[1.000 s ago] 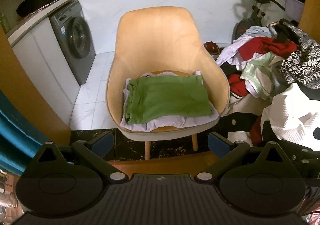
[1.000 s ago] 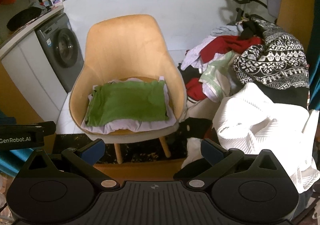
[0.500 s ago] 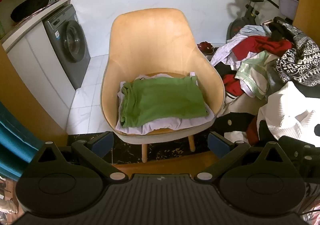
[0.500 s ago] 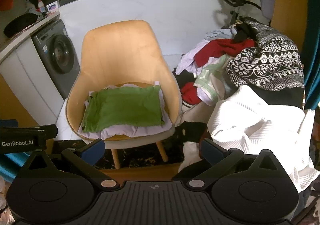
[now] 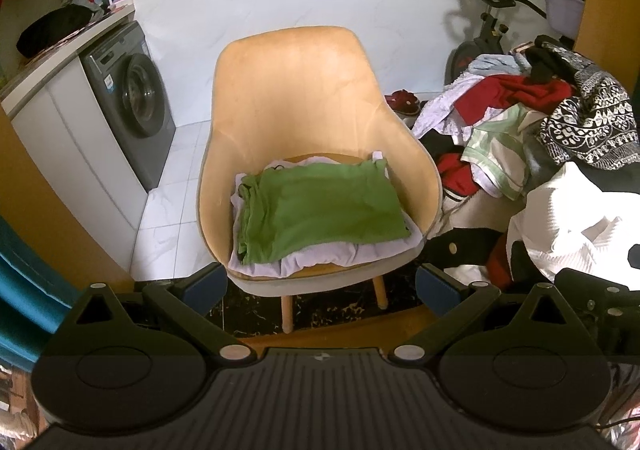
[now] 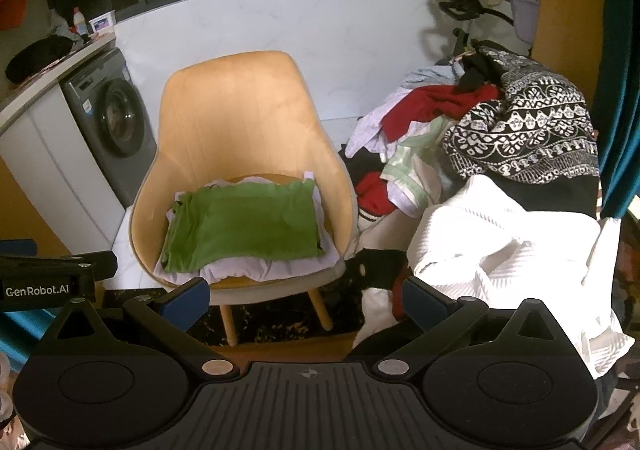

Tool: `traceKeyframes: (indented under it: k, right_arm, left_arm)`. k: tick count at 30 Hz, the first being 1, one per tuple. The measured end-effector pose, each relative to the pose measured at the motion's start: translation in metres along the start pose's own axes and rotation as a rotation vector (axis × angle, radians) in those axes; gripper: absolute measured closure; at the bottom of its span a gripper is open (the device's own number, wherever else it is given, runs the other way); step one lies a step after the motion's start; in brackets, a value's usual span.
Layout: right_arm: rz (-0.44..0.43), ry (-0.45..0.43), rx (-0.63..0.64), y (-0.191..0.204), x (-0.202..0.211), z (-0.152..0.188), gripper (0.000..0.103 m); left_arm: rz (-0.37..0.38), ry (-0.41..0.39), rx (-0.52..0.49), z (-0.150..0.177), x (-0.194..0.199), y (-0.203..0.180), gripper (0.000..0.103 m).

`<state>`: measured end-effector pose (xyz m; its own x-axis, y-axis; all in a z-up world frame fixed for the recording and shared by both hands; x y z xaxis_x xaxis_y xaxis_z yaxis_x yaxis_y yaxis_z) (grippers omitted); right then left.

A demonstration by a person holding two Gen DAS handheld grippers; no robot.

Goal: Fold clothes

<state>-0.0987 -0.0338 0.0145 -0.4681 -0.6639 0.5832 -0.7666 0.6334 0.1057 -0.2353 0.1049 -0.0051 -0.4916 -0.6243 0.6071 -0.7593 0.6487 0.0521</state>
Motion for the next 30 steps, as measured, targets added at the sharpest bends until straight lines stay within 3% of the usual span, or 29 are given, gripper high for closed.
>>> traceKeyframes:
  k: [24,30]
  right_arm:
    - [0.005,-0.017,-0.014,0.000,0.015,0.005,0.001]
    - [0.016,-0.032,-0.029,-0.002,0.019,0.005,0.001]
  left_arm:
    - [0.010,-0.013,0.006,0.006,0.012,0.003,0.001]
    - [0.046,-0.047,-0.019,-0.002,0.017,0.004,0.001]
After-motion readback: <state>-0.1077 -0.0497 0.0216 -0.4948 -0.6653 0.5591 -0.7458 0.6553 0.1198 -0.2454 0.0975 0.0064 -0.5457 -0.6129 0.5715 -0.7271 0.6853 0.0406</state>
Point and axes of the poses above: each gripper's, at about its wrist camera, not at the fingertips, and x roughly against the way its jaws point, y to its left, z to its underside, the point moved 4 cm from there along -x, roughly the way its jaws point, and after that the axes turned 12 degrees about -y, right-handed, at the moved point
